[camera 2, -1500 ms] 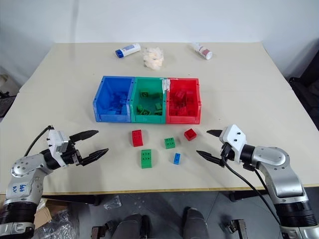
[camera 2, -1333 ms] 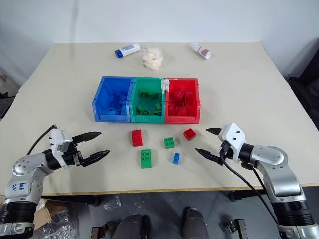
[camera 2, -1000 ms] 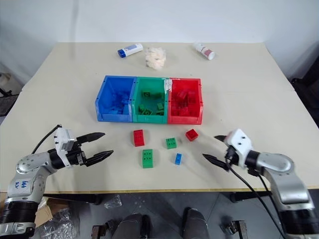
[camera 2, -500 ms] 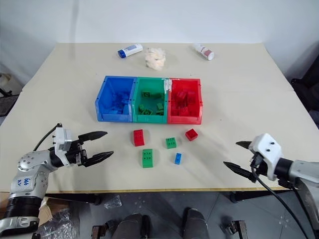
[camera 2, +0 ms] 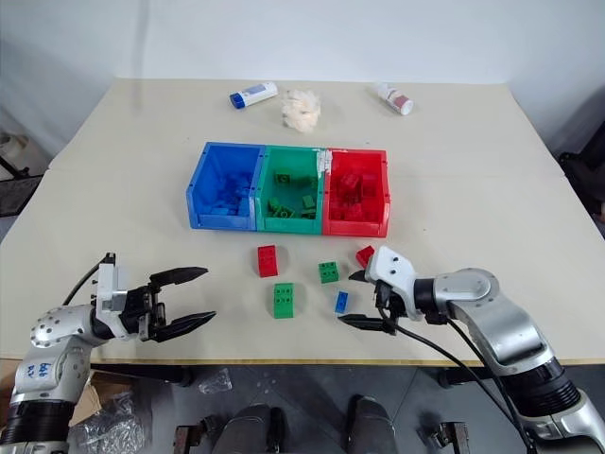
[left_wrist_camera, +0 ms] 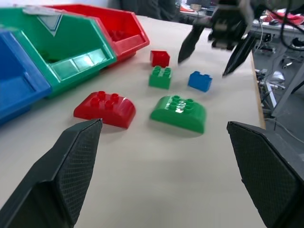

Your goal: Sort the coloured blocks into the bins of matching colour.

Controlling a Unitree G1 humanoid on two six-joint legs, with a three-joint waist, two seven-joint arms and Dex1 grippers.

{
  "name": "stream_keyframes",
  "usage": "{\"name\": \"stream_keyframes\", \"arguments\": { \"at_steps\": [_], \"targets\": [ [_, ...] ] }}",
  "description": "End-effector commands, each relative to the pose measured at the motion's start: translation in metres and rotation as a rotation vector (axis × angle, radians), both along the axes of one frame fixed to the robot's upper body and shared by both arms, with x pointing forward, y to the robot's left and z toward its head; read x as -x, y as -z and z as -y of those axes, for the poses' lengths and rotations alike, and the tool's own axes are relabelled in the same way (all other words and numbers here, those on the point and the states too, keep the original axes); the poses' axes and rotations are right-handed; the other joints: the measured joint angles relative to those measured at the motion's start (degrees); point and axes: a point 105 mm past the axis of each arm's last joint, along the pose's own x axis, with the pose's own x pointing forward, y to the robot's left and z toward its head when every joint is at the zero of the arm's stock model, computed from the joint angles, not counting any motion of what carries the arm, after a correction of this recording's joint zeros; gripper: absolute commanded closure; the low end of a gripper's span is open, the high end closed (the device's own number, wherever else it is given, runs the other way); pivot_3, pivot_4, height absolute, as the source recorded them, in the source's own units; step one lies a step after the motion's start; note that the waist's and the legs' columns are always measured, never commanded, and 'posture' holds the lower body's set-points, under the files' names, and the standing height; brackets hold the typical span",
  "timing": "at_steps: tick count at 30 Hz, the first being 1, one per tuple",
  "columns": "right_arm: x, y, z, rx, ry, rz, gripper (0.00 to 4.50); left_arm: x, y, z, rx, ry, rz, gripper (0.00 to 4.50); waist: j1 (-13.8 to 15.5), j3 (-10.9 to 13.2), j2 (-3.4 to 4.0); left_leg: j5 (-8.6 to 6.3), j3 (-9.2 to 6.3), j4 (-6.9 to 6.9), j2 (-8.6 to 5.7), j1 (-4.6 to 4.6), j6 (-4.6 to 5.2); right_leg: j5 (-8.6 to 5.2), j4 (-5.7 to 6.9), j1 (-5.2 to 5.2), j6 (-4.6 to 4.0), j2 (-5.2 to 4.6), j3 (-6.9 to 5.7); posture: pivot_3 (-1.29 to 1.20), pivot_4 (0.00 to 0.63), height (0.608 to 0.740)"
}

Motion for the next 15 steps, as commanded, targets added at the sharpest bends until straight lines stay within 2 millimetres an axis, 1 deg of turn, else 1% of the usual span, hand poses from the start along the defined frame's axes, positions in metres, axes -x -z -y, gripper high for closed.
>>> {"name": "stream_keyframes", "arguments": {
  "at_steps": [1,5,8,9,10,12,15],
  "targets": [
    [0.001,-0.002,-0.010,-0.004,-0.050,0.018,0.00,0.005,-0.010,0.000,0.010,-0.005,0.047,0.03,-0.13,0.00,-0.01,0.00,0.00,0.01,0.00,0.00,0.00,0.00,0.01,0.00,0.00,0.00,-0.01,0.00,0.150,0.740],
    [0.001,0.007,-0.015,0.008,-0.063,0.022,0.00,0.011,-0.008,0.005,0.021,-0.008,0.046,0.03,-0.19,0.00,0.00,0.00,0.01,0.01,0.01,0.03,-0.01,0.00,0.04,0.00,0.00,0.00,0.00,0.00,0.150,0.740],
    [-0.002,0.006,-0.019,-0.008,-0.057,0.044,0.00,0.013,-0.006,0.008,0.032,-0.009,0.042,0.03,-0.19,0.00,0.00,0.00,0.01,0.01,0.01,0.03,-0.01,0.00,0.04,0.00,0.00,0.01,0.00,0.00,0.150,0.740],
    [-0.003,0.006,-0.019,-0.008,-0.052,0.048,0.37,0.014,-0.005,0.008,0.032,-0.008,0.041,0.00,-0.19,0.00,0.00,0.00,0.01,0.00,0.01,0.03,-0.01,0.00,0.04,0.00,0.00,0.01,0.00,0.00,0.150,0.740],
    [-0.003,0.007,-0.018,-0.003,-0.046,0.051,0.53,0.016,-0.005,0.009,0.034,-0.007,0.040,0.00,-0.19,0.00,0.00,0.00,0.01,0.01,0.02,0.03,-0.01,0.00,0.05,0.00,0.00,0.01,-0.01,0.00,0.150,0.740],
    [-0.004,0.008,-0.016,-0.001,-0.033,0.062,1.11,0.016,-0.005,0.009,0.037,-0.009,0.037,0.00,-0.19,0.00,0.00,0.00,0.01,0.01,0.02,0.03,-0.01,0.00,0.04,0.00,0.00,0.02,0.00,0.00,0.150,0.740],
    [-0.002,0.004,-0.016,-0.021,-0.019,0.070,2.17,0.018,-0.004,0.008,0.041,-0.014,0.031,0.00,-0.18,0.00,0.00,-0.01,0.01,0.00,0.03,0.03,-0.02,0.00,0.04,0.00,0.00,0.02,0.00,0.00,0.150,0.740]
  ]
}}
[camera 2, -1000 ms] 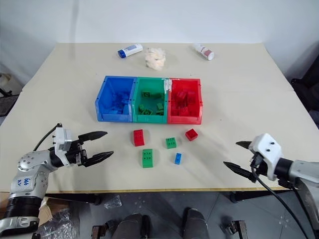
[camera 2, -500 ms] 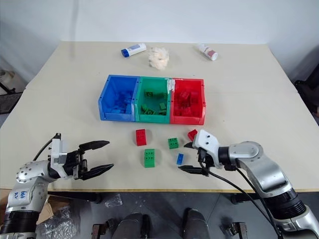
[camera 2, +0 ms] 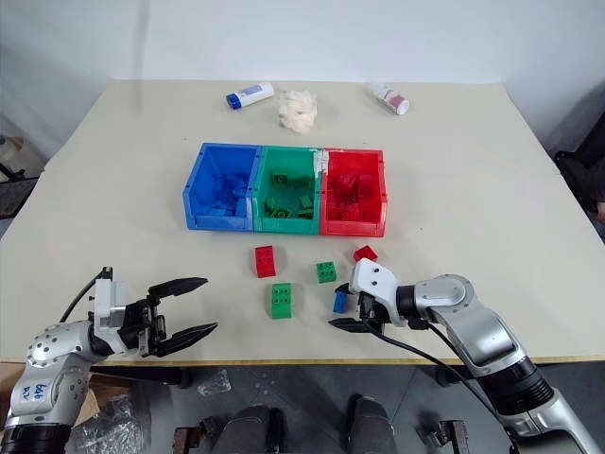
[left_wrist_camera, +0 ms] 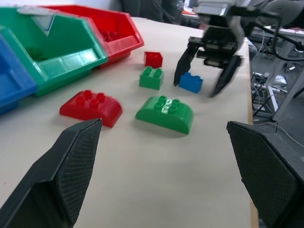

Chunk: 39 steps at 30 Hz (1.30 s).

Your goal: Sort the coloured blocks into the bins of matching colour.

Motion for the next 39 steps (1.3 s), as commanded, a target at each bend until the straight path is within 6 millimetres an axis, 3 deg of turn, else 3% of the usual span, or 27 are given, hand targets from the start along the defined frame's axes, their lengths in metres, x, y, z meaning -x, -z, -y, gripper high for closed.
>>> {"name": "stream_keyframes", "arguments": {
  "at_steps": [1,3,10,13,18,22,25,29,34,38,39],
  "targets": [
    [0.001,-0.009,-0.003,-0.034,0.007,0.030,2.54,0.003,-0.007,0.001,0.023,0.001,0.027,0.00,0.01,0.00,0.00,0.00,0.00,0.00,0.00,0.00,0.00,0.00,0.00,0.00,0.00,0.00,0.00,0.00,0.150,0.740],
    [0.001,-0.013,-0.004,-0.050,0.008,0.040,3.04,0.002,-0.006,0.000,0.024,-0.002,0.026,0.00,0.03,0.00,0.00,0.00,0.00,0.01,0.00,0.00,0.00,0.00,0.00,0.00,0.00,0.00,0.00,0.00,0.150,0.740],
    [-0.006,-0.057,-0.009,-0.185,0.047,0.135,3.04,-0.005,-0.006,0.002,0.038,-0.014,0.034,0.00,0.04,0.00,0.00,0.00,-0.01,0.03,0.00,-0.01,0.00,0.00,0.01,0.00,-0.01,0.00,0.01,0.00,0.150,0.740],
    [-0.019,-0.083,-0.010,-0.225,0.082,0.202,3.04,-0.008,-0.006,0.004,0.048,-0.014,0.041,0.00,-0.10,0.00,0.00,0.00,0.00,0.02,0.00,-0.01,0.00,0.00,0.01,-0.01,-0.01,0.00,0.01,0.00,0.150,0.740],
    [-0.039,-0.104,-0.020,-0.248,0.104,0.273,3.04,-0.010,-0.006,0.005,0.051,-0.019,0.049,0.00,-0.17,0.00,0.00,-0.01,0.01,-0.02,0.04,-0.01,-0.03,0.00,0.01,-0.03,-0.01,0.06,0.01,0.00,0.150,0.740],
    [-0.063,-0.120,-0.055,-0.305,0.112,0.300,3.04,-0.011,-0.005,0.003,0.050,-0.027,0.057,0.00,-1.08,0.00,0.00,-0.01,0.07,0.01,0.07,0.01,-0.03,0.01,0.09,-0.06,-0.03,0.08,0.06,0.00,0.150,0.740],
    [-0.071,-0.127,-0.074,-0.343,0.102,0.308,3.04,-0.011,-0.006,0.002,0.050,-0.035,0.062,0.00,-1.44,0.00,0.01,0.01,0.05,-0.07,0.11,0.00,-0.07,-0.01,0.14,-0.12,-0.06,0.11,0.03,0.00,0.150,0.740],
    [-0.090,-0.139,-0.121,-0.414,0.108,0.337,3.04,-0.011,-0.007,0.001,0.051,-0.049,0.073,0.00,-1.95,0.00,0.01,0.01,0.15,-0.05,0.10,-0.03,-0.08,0.00,0.11,-0.16,-0.05,0.12,0.09,0.00,0.150,0.740],
    [-0.102,-0.156,-0.173,-0.510,0.093,0.365,3.04,-0.012,-0.010,0.001,0.054,-0.071,0.093,0.00,-2.89,0.00,0.02,0.04,0.15,-0.12,0.19,-0.02,-0.14,-0.02,0.21,-0.23,-0.08,0.20,0.10,0.00,0.150,0.740],
    [-0.106,-0.161,-0.200,-0.543,0.087,0.380,3.04,-0.013,-0.010,0.000,0.053,-0.083,0.100,0.00,-3.00,0.00,0.01,0.03,0.15,-0.16,0.18,-0.03,-0.16,-0.02,0.16,-0.23,-0.08,0.20,0.10,0.00,0.150,0.740],
    [-0.108,-0.163,-0.208,-0.573,0.122,0.366,2.69,-0.013,-0.011,0.000,0.053,-0.086,0.103,0.00,-3.01,0.01,0.01,0.03,0.15,-0.15,0.18,-0.04,-0.16,-0.02,0.17,-0.23,-0.08,0.20,0.10,0.00,0.150,0.740]
  ]
}}
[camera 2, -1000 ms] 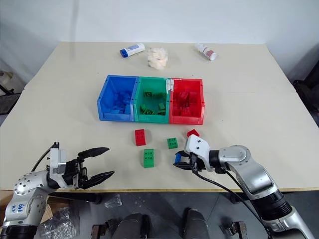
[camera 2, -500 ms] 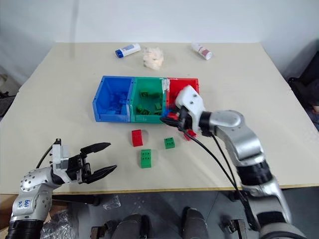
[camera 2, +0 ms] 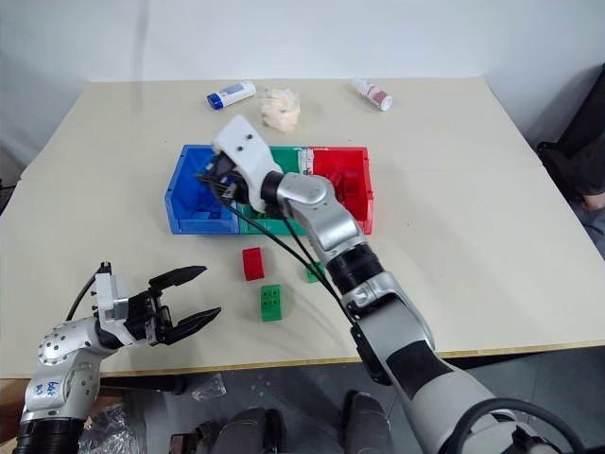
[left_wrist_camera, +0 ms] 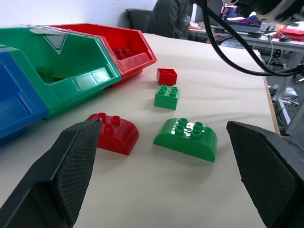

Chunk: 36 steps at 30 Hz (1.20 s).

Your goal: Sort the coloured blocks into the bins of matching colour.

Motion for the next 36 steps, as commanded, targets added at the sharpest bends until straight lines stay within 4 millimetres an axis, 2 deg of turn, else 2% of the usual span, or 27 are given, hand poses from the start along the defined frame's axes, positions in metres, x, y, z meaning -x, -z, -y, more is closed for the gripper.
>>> {"name": "stream_keyframes", "arguments": {
  "at_steps": [1,4,8,13,17,19,21,25,27,31,36],
  "targets": [
    [-0.008,-0.016,-0.015,-0.108,0.078,0.010,2.32,0.001,-0.006,0.000,-0.008,-0.013,0.039,0.00,-0.05,0.00,0.00,0.00,0.00,0.00,0.00,-0.01,0.00,0.00,-0.01,0.00,0.00,0.00,0.00,0.00,0.150,0.740],
    [-0.009,-0.009,-0.023,-0.110,0.097,0.029,1.46,-0.003,-0.008,0.000,-0.008,-0.019,0.046,0.00,0.02,0.00,0.00,0.01,-0.01,0.00,0.02,0.00,-0.02,-0.01,0.03,-0.01,-0.02,0.01,0.00,0.00,0.150,0.740],
    [-0.008,-0.006,-0.014,-0.118,0.060,0.067,0.07,-0.007,-0.010,-0.002,-0.013,-0.023,0.058,0.00,-0.21,0.01,0.01,0.00,0.04,-0.02,0.03,-0.02,-0.03,-0.01,0.01,-0.05,-0.02,0.02,0.04,0.00,0.150,0.740],
    [-0.002,0.002,0.019,-0.068,-0.043,0.131,0.03,-0.013,-0.011,-0.003,-0.019,-0.010,0.061,0.00,-0.19,0.00,0.00,0.00,0.04,-0.06,0.07,-0.01,-0.04,-0.01,0.01,-0.06,-0.02,0.05,0.04,0.00,0.150,0.740],
    [0.015,0.017,0.051,-0.014,-0.120,0.126,0.03,-0.018,-0.011,-0.003,-0.022,0.002,0.061,0.00,0.27,0.00,-0.01,0.00,0.02,0.02,0.05,-0.04,-0.03,-0.01,0.02,-0.06,-0.02,0.05,0.05,0.00,0.150,0.740],
    [0.025,0.026,0.071,0.019,-0.138,0.118,0.03,-0.021,-0.011,-0.004,-0.025,0.009,0.059,0.00,0.19,0.00,0.00,0.00,0.04,0.03,0.05,-0.04,-0.03,-0.01,0.02,-0.06,-0.02,0.05,0.06,0.00,0.150,0.740],
    [0.037,0.036,0.100,0.058,-0.133,0.102,0.03,-0.024,-0.011,-0.004,-0.026,0.014,0.058,0.00,0.55,0.00,0.00,0.00,0.02,0.01,0.07,-0.04,-0.04,-0.01,0.04,-0.06,-0.02,0.06,0.04,0.00,0.150,0.740],
    [0.051,0.048,0.149,0.099,-0.032,0.059,0.03,-0.028,-0.009,-0.004,-0.026,0.023,0.052,0.00,0.89,0.00,-0.01,-0.01,0.05,0.03,0.05,-0.03,-0.04,-0.01,0.00,-0.06,-0.02,0.06,0.06,0.00,0.150,0.740],
    [0.055,0.051,0.161,0.113,0.008,0.036,0.03,-0.029,-0.008,-0.005,-0.027,0.027,0.049,0.00,0.84,0.00,-0.01,-0.01,0.08,0.02,0.06,0.00,-0.04,-0.01,0.03,-0.07,-0.02,0.07,0.07,0.00,0.150,0.740],
    [0.074,0.076,0.226,0.204,0.190,-0.082,0.03,-0.031,-0.007,-0.004,-0.029,0.048,0.045,0.00,1.99,-0.01,-0.01,-0.02,0.05,0.01,0.08,0.00,-0.05,-0.01,0.00,-0.06,-0.04,0.10,0.05,0.00,0.150,0.740],
    [0.101,0.086,0.271,0.247,0.326,-0.166,0.03,-0.032,-0.007,-0.006,-0.035,0.057,0.043,0.00,2.95,0.00,-0.02,-0.11,0.16,0.13,0.05,-0.04,0.04,0.02,-0.17,-0.03,-0.01,0.08,0.11,0.00,0.150,0.740]
  ]
}}
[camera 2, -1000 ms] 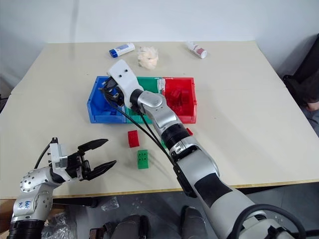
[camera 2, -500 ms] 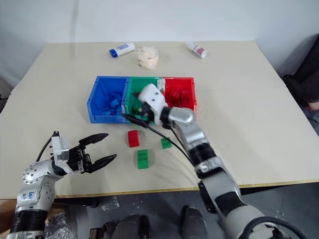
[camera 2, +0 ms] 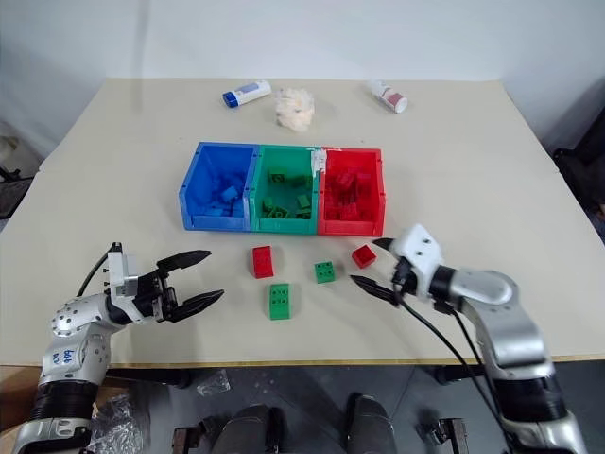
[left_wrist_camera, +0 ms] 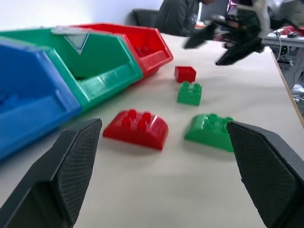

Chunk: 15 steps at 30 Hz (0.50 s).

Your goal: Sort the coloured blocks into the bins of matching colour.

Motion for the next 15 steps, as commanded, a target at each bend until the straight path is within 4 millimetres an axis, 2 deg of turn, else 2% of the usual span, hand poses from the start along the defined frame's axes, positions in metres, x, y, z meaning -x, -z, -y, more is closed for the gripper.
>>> {"name": "stream_keyframes", "arguments": {
  "at_steps": [1,4,7,11,15],
  "targets": [
    [0.022,-0.016,0.020,0.028,0.038,0.027,0.03,0.000,-0.006,-0.005,-0.021,0.008,0.029,0.00,0.01,0.00,0.00,0.00,0.00,0.00,0.02,0.04,0.00,0.01,0.02,0.01,-0.02,0.00,0.00,0.00,0.150,0.740],
    [0.028,-0.013,0.026,0.044,0.059,0.002,0.03,-0.002,-0.006,-0.006,-0.022,0.010,0.030,0.00,-0.13,0.00,0.00,0.01,0.00,-0.01,0.06,0.08,-0.01,0.02,0.05,0.02,-0.06,0.02,-0.01,0.00,0.150,0.740],
    [0.022,-0.010,0.021,0.020,0.071,-0.006,0.03,-0.003,-0.007,-0.004,-0.023,0.020,0.035,0.00,-0.13,0.00,0.00,0.01,0.03,0.01,0.08,0.10,-0.02,0.04,0.06,0.02,-0.08,0.03,-0.01,0.00,0.150,0.740],
    [0.008,-0.003,0.012,-0.005,0.088,0.001,0.03,-0.006,-0.009,-0.001,-0.022,0.025,0.041,0.00,-0.05,0.00,0.00,0.01,0.02,0.01,0.08,0.09,-0.02,0.04,0.06,0.02,-0.08,0.03,-0.01,0.00,0.150,0.740],
    [-0.020,0.012,-0.005,-0.032,0.117,-0.006,0.03,-0.005,-0.010,0.002,-0.018,0.029,0.051,0.00,-0.22,-0.01,-0.01,0.02,0.03,0.07,0.08,0.08,-0.02,0.04,0.07,0.03,-0.08,0.03,-0.01,0.00,0.150,0.740]
  ]
}}
